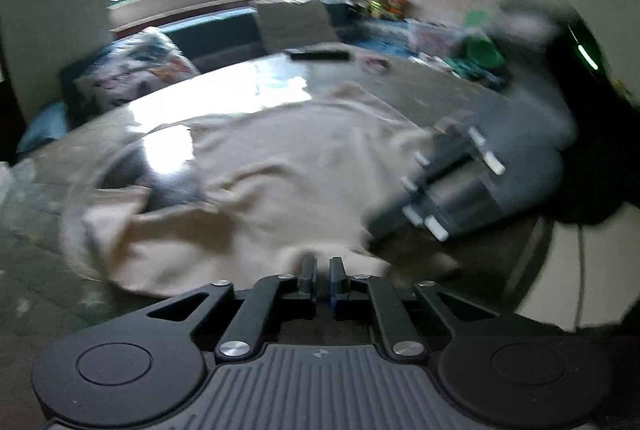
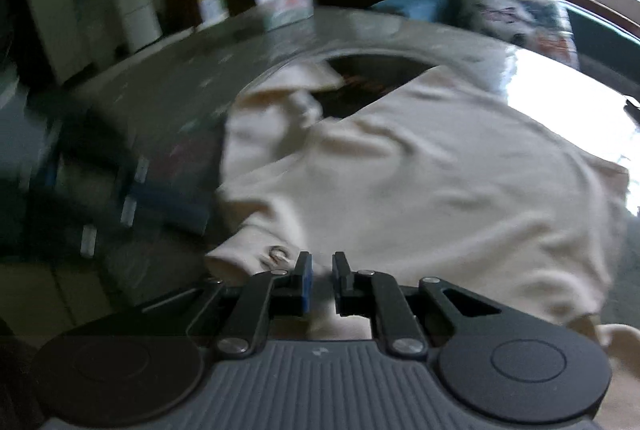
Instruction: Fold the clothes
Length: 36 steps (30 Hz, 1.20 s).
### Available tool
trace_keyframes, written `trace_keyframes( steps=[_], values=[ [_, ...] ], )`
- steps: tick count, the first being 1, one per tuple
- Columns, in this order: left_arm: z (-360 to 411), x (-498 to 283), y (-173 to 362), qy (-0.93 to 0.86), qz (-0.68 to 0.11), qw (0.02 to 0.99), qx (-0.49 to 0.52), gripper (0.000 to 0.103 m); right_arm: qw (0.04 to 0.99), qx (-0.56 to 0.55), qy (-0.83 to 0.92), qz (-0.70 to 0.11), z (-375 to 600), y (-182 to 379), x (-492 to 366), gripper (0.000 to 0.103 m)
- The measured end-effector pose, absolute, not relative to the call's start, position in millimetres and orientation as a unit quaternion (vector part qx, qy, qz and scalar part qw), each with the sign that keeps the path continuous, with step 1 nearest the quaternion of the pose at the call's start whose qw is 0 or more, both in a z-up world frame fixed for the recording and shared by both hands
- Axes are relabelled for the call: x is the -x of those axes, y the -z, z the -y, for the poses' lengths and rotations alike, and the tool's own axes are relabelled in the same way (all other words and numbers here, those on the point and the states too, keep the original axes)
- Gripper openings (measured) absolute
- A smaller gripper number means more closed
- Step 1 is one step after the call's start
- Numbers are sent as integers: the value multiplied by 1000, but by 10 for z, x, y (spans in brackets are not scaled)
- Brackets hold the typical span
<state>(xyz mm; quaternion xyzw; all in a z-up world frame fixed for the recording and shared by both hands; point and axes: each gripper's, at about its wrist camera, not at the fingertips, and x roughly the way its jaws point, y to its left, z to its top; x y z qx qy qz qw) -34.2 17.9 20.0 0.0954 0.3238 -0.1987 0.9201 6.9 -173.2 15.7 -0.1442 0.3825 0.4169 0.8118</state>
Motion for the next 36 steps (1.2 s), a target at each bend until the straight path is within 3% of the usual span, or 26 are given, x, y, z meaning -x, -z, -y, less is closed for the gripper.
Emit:
trace_keyframes(
  steps=[1,2,5,8,16,24,31,36],
  values=[
    [-240,293,-230,178,-318,926,-95,24,809,154,-423,-377,1705,-157,-24,16],
    [-299,215,-244,151,-314,932,-96,36,806,164,-430,-372,1678,-157,22,16],
    [-472,-92,-224,66,-306,944,-103,42,802,174,-442,-362,1636,-172,82,18],
    [-564,-416,-87,1,-304,942,-139,56,799,168,-446,-367,1588,-150,35,19],
    [-820,-931,267,-71,-343,921,-171,58,790,162,-455,-378,1580,-123,4,23],
    [-1439,-1049,236,-178,-347,920,-34,75,786,156,-457,-386,1592,-115,-19,24],
    [-1962,-873,199,-244,-345,903,77,76,785,150,-459,-388,1613,-99,-32,25],
    [-2020,-745,158,-259,-342,901,60,76,785,151,-457,-389,1600,-106,-35,25]
  ],
)
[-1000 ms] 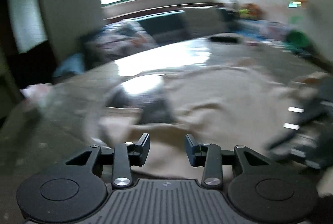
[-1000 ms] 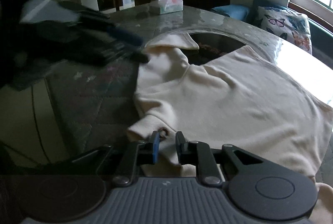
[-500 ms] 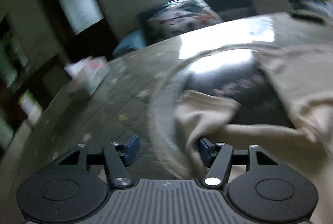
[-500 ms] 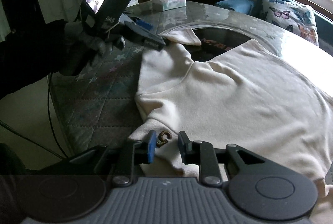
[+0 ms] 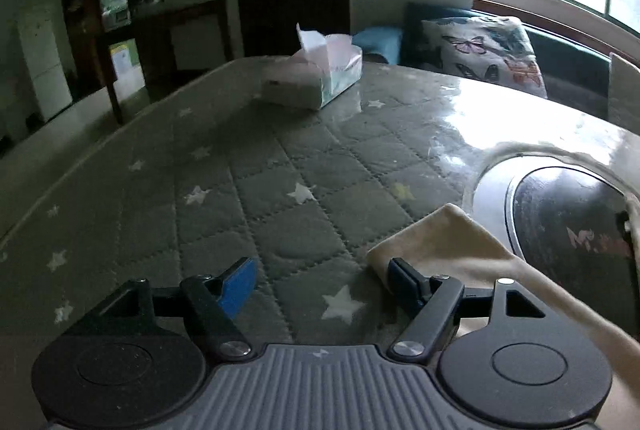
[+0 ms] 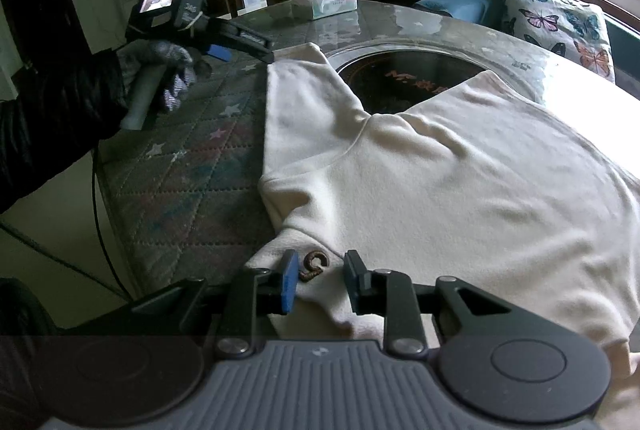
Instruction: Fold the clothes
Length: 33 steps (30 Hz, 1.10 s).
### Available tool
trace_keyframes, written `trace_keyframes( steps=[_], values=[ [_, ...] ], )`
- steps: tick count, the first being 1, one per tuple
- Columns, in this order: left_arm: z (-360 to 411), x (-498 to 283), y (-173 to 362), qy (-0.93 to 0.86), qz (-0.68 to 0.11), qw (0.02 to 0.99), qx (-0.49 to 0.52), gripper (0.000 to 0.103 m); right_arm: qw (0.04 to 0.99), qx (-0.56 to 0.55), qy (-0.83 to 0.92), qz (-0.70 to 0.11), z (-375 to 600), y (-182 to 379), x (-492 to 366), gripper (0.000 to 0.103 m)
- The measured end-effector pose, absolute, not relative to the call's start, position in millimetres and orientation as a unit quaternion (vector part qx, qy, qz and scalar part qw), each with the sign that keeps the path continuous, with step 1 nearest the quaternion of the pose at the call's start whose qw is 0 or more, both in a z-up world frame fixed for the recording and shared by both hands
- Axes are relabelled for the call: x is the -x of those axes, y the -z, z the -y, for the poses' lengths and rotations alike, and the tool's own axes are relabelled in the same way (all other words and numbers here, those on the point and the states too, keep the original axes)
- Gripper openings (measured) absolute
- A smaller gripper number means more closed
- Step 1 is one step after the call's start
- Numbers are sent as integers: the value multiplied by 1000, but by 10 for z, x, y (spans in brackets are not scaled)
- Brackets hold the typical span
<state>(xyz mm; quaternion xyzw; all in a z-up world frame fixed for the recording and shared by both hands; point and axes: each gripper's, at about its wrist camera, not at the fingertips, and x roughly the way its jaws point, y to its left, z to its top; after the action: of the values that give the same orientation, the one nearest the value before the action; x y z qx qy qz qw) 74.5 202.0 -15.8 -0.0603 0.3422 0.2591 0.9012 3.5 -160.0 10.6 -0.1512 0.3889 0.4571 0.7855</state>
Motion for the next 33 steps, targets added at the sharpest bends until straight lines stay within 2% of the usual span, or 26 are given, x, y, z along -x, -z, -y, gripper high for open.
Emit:
trace_keyframes(
  steps=[5,7,8,10,13,16,18,20,21,23,25,26,29,30,33],
  values=[
    [-1834,-750,136,-234,-334,913,24,76,790,150,-456,-381,1582,-174,-23,26],
    [-1797,-812,165,-231,-337,913,17,76,792,148,-458,-376,1564,-199,-21,30],
    [-1787,-838,180,-231,-338,912,13,76,791,149,-459,-376,1549,-194,-21,36],
    [-1774,-878,208,-236,-338,911,4,75,786,157,-462,-381,1512,-159,-17,36],
    [-1793,-901,211,-237,-338,911,0,67,776,177,-470,-382,1486,-117,52,37],
    [-1803,-922,210,-230,-337,913,-8,52,777,192,-470,-372,1486,-167,103,36],
    [-1765,-938,207,-216,-337,916,-14,28,780,192,-471,-365,1481,-212,115,36],
    [-1706,-960,211,-211,-336,917,-29,15,783,187,-473,-358,1468,-251,124,36],
    [-1674,-972,214,-210,-336,918,-37,10,784,183,-474,-356,1454,-266,123,36],
    [-1650,-984,222,-212,-334,917,-44,6,787,180,-471,-355,1409,-260,108,36],
    [-1667,-977,215,-217,-333,917,-40,5,787,177,-467,-361,1361,-207,74,33],
    [-1677,-971,211,-220,-332,917,-38,5,785,180,-464,-368,1340,-167,62,23],
    [-1736,-897,159,-234,-323,916,-30,4,784,190,-463,-368,1355,-157,93,12],
    [-1757,-875,153,-238,-322,916,-29,4,783,191,-466,-364,1376,-176,115,4],
    [-1812,-829,172,-249,-325,912,-29,4,777,195,-478,-361,1430,-189,170,4]
  ],
)
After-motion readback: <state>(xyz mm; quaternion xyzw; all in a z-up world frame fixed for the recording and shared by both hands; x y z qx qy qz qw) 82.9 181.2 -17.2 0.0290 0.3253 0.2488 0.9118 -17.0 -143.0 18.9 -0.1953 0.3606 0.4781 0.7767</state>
